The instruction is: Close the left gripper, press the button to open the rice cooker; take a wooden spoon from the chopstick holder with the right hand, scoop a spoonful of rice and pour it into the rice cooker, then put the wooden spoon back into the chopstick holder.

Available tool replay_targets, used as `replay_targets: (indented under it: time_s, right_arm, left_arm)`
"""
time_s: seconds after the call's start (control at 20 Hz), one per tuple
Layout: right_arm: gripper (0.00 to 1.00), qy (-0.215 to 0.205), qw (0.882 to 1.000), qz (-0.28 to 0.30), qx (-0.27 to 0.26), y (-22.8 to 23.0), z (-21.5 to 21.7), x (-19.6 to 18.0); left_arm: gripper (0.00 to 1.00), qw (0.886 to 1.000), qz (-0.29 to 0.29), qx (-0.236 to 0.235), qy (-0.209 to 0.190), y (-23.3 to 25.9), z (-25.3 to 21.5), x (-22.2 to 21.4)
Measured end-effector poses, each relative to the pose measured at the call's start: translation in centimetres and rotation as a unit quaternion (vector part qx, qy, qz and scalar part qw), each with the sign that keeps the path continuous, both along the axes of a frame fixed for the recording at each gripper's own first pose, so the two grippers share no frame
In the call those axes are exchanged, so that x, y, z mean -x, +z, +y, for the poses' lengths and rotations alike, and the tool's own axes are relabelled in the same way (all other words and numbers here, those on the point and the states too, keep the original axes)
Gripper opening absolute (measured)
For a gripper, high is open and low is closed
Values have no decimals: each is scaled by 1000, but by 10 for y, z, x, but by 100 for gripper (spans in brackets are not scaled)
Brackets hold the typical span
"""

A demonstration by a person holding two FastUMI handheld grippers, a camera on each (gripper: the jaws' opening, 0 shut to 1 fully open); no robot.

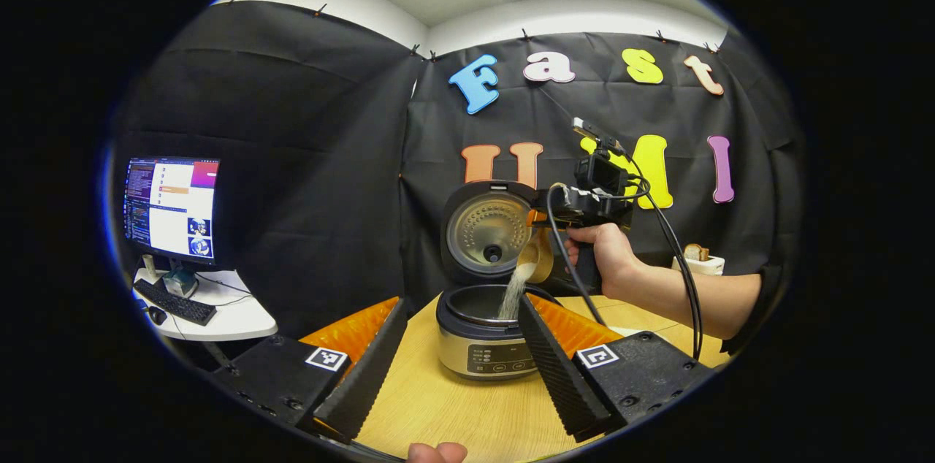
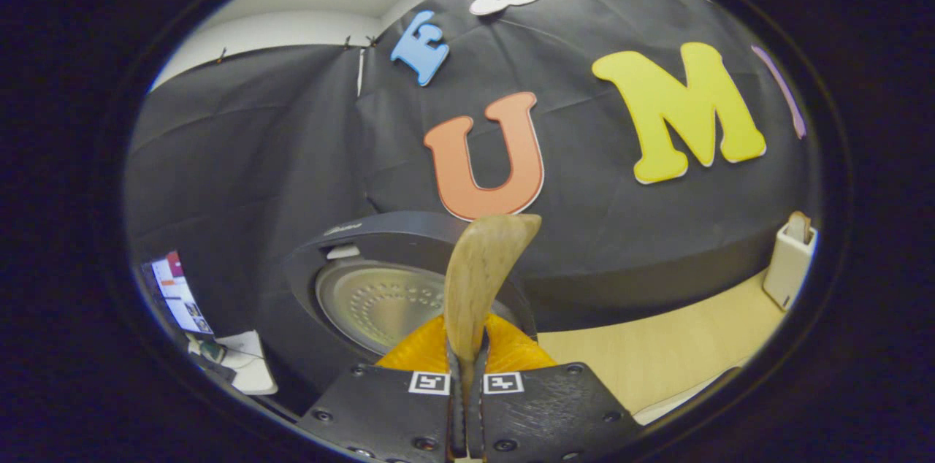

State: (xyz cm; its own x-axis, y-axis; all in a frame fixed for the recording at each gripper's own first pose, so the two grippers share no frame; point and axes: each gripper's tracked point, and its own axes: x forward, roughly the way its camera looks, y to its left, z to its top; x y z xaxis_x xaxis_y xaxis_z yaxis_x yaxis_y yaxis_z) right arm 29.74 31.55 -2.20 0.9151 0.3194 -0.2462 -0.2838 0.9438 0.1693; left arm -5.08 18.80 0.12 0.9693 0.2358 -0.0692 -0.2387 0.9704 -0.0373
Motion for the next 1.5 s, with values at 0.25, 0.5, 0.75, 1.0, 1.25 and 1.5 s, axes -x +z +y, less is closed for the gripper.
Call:
replay_targets:
  time_s: [0.25, 0.5, 0.75, 1.0, 1.25, 1.5]
  right_arm:
    - [4, 21, 996, -36, 80, 2, 21, 7]
    - [2, 46, 979, -103, 169, 15, 41, 19]
    - [5, 37, 971, -131, 196, 24, 44, 20]
    - [2, 49, 980, -107, 162, 20, 43, 24]
    - [2, 27, 999, -8, 38, 7, 12, 20]
    - [2, -14, 993, 65, -99, 12, -58, 17]
  left_arm:
    - [98, 1000, -7, 8, 3, 6, 2, 5]
    - [98, 1000, -6, 5, 11, 5, 5, 6]
    - [98, 1000, -8, 2, 13, 7, 6, 6]
    - [98, 1000, -13, 2, 19, 10, 6, 9]
    - [98, 1000, -16, 20, 8, 9, -3, 6]
    - [98, 999, -22, 38, -12, 11, -21, -2]
